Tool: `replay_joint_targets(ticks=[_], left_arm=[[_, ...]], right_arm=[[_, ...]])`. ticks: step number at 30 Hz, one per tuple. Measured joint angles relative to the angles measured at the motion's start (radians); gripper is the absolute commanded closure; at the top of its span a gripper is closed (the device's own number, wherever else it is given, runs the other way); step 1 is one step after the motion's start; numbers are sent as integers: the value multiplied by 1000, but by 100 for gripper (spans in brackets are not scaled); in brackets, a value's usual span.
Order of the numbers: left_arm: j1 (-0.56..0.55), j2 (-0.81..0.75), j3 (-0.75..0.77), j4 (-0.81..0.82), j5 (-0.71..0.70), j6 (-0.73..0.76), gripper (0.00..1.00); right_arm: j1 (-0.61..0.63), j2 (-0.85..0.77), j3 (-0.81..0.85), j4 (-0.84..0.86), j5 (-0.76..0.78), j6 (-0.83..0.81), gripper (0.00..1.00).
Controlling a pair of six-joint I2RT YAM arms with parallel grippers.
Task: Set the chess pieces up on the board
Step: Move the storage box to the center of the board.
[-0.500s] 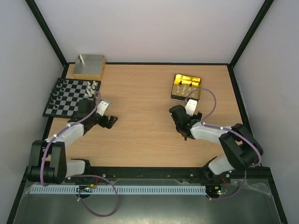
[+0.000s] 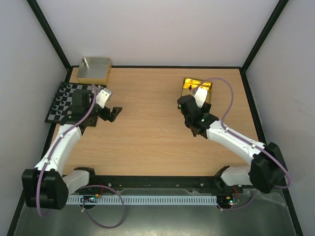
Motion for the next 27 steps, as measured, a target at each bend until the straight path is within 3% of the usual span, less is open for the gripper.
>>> replay_joint_targets(ticks=[4, 7, 11, 16, 20, 27], left_arm=[[0, 20, 146, -101, 7, -11, 0], [2, 55, 240, -167, 35, -20, 0], [2, 63, 259, -233, 71, -30, 0], [2, 69, 259, -277, 85, -42, 0], [1, 71, 257, -281, 86, -45, 0], [-8, 82, 240, -283, 97, -48, 0]], right_arm=[[-5, 2, 226, -101, -71, -32, 1], [-35, 57, 401, -165, -128, -55, 9], [-174, 201, 596, -245, -251, -59, 23], [-360, 345, 634, -310, -422, -26, 44], [-452, 446, 652, -372, -491, -10, 54], [-505, 479, 637, -388, -581, 2, 55]])
